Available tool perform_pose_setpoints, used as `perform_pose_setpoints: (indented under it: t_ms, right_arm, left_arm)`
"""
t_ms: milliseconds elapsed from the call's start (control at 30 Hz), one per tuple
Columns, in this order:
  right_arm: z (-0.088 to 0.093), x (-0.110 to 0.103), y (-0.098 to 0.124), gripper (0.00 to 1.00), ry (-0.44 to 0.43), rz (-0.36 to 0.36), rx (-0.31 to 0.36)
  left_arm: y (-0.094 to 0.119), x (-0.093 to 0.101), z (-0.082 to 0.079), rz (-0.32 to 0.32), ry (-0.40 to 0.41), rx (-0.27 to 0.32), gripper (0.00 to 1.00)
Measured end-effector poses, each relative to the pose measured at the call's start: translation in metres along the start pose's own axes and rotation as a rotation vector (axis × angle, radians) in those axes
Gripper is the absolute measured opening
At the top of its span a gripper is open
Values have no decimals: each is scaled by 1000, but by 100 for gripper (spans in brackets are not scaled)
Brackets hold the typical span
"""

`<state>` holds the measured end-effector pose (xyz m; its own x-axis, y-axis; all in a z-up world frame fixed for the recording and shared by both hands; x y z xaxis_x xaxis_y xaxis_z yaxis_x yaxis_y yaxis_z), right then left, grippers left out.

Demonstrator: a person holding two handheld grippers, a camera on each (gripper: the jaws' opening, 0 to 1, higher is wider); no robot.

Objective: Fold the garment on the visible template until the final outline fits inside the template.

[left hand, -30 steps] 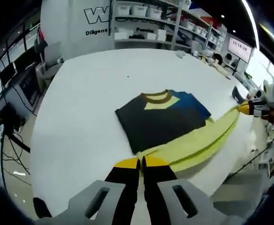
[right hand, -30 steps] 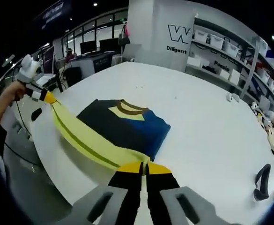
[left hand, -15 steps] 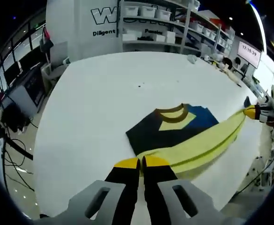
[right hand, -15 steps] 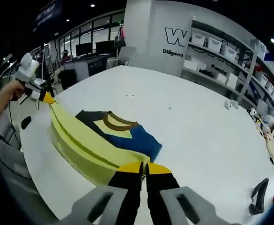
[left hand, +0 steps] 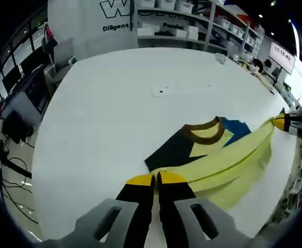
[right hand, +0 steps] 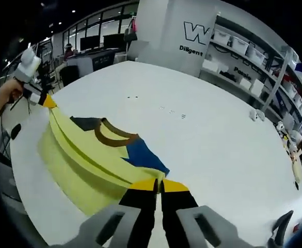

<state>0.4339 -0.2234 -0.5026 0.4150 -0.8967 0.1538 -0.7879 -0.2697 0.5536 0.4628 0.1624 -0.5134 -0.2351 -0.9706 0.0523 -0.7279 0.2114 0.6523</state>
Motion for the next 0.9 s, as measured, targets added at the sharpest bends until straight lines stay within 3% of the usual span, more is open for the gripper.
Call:
perform_pose_setpoints:
  t_ms: [200, 433, 900]
  right_arm:
    - [-7, 4, -20, 0, 38, 12, -26]
    - [-7, 11, -40, 0, -1, 24, -39]
    - [25, 18, -76, 0, -113, -7, -88]
  left_arm:
    - [-10, -5, -8, -3, 30, -13, 2]
    - [-37, -13, -12, -20, 26, -20, 2]
    - [-72, -22, 2, -42, 47, -26, 3]
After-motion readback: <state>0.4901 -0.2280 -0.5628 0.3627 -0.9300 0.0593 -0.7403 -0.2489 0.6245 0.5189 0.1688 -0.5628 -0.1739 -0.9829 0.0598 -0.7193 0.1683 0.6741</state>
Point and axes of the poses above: the point that each gripper's makers call its tool centre point, and the gripper's own axes: y roughly backward along the fingers, x roughly to its right, z roughly out of its underside, the point moved 10 cm from there along y, roughly backward along the fingers, and after that the axes turned 13 degrees about x, right-handed, at the moved point
